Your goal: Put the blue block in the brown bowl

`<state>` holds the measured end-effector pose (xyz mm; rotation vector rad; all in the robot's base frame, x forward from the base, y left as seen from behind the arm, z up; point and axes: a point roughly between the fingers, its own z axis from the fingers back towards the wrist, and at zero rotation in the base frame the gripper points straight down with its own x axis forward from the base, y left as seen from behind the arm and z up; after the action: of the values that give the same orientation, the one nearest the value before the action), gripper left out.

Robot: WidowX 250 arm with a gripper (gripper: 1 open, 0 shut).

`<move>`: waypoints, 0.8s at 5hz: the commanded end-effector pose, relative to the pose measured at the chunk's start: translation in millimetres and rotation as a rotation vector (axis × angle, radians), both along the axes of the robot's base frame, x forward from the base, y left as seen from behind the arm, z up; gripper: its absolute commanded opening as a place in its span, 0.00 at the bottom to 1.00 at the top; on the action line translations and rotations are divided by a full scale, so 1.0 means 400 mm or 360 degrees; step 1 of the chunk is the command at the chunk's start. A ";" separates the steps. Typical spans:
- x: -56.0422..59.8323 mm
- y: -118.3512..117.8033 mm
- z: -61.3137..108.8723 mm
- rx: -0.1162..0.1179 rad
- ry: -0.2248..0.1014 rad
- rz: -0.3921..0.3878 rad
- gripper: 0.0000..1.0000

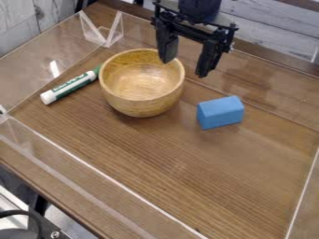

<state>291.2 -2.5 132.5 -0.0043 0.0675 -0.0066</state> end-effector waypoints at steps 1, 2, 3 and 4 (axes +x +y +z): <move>0.012 -0.010 -0.015 -0.0006 0.0017 -0.0205 1.00; 0.033 -0.027 -0.036 -0.0013 0.0011 -0.0500 1.00; 0.057 -0.047 -0.055 -0.0017 0.0001 -0.0750 1.00; 0.079 -0.070 -0.070 -0.0019 -0.0007 -0.0958 1.00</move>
<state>312.7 -29.7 85.5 -0.0134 0.1339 -0.6020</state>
